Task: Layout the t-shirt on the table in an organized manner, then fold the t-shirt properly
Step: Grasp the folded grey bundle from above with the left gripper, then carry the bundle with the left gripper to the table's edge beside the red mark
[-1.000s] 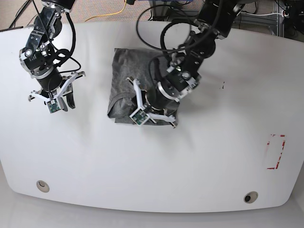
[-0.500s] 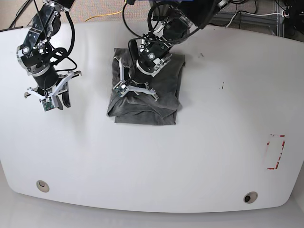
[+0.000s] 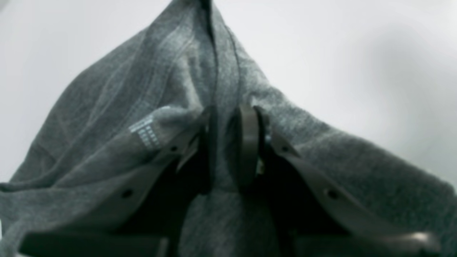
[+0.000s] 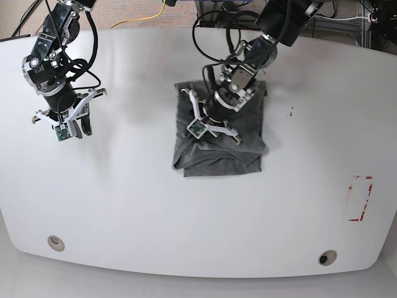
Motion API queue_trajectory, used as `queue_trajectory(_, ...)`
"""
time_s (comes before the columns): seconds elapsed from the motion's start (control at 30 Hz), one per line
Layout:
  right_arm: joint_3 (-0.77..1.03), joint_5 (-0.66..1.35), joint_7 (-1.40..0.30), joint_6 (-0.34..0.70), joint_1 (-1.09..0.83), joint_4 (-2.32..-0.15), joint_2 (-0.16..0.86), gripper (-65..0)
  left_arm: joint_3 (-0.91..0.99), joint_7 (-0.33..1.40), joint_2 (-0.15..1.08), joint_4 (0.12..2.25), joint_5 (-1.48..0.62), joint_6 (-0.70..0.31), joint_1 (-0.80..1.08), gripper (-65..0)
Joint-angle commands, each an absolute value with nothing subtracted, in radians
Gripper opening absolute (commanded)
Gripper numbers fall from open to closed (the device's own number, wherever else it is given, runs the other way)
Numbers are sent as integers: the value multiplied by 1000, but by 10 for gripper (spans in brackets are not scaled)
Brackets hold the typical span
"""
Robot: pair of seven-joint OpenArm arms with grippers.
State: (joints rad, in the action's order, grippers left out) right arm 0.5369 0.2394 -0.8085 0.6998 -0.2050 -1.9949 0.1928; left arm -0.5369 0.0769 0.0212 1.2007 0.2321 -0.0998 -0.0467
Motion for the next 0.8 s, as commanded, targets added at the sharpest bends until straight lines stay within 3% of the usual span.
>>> queue_trajectory(0.0, 541, 249, -785, 698, -209, -2012, 205, -518, -479, 234, 101, 1179, 265, -136, 5, -558)
queue_trajectory(0.27, 541, 251, -785, 698, -214, -2014, 205, -518, -300, 234, 260, 1236, 265, -311, 67, -560)
queue_trajectory(0.77, 541, 251, -785, 698, -226, -2017, 165, -518, -25, 234, 524, 1268, 265, -549, 150, -560)
